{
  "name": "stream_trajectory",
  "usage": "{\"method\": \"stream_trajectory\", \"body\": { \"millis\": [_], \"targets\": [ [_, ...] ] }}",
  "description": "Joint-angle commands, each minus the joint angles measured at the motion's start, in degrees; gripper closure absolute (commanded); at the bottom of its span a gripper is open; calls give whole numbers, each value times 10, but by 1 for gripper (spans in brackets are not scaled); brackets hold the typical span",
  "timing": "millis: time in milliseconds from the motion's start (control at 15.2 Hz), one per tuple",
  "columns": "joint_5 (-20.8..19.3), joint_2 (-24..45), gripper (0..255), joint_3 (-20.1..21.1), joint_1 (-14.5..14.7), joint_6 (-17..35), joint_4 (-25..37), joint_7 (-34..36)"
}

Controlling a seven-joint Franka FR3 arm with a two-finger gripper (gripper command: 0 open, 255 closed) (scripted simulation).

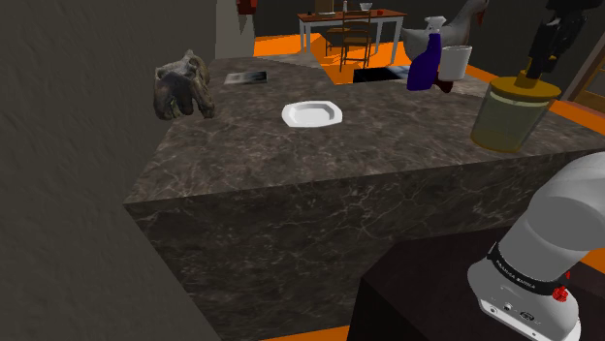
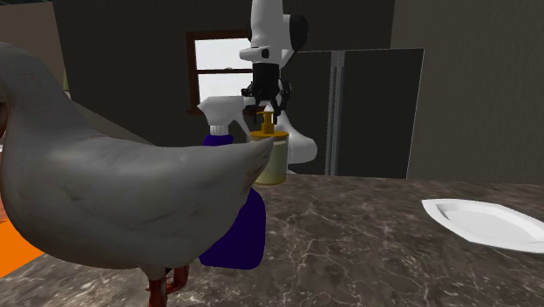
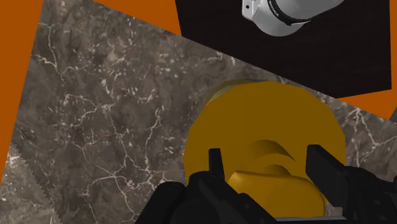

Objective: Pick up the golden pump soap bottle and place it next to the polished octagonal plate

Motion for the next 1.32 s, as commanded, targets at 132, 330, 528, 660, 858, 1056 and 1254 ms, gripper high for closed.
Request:
{"method": "stream_trajectory", "body": {
  "millis": [132, 330, 528, 660, 858, 1056, 1254],
  "targets": [
    [0, 0, 255, 0, 0, 0, 0, 0],
    [0, 0, 255, 0, 0, 0, 0, 0],
    [0, 0, 255, 0, 0, 0, 0, 0],
    [3, 8, 255, 2, 1, -12, 20, -2],
    [6, 21, 255, 6, 3, -29, 51, -4],
    [9, 35, 255, 8, 6, -47, 82, -7],
    [12, 50, 255, 11, 8, -66, 115, -10]
  ]
}}
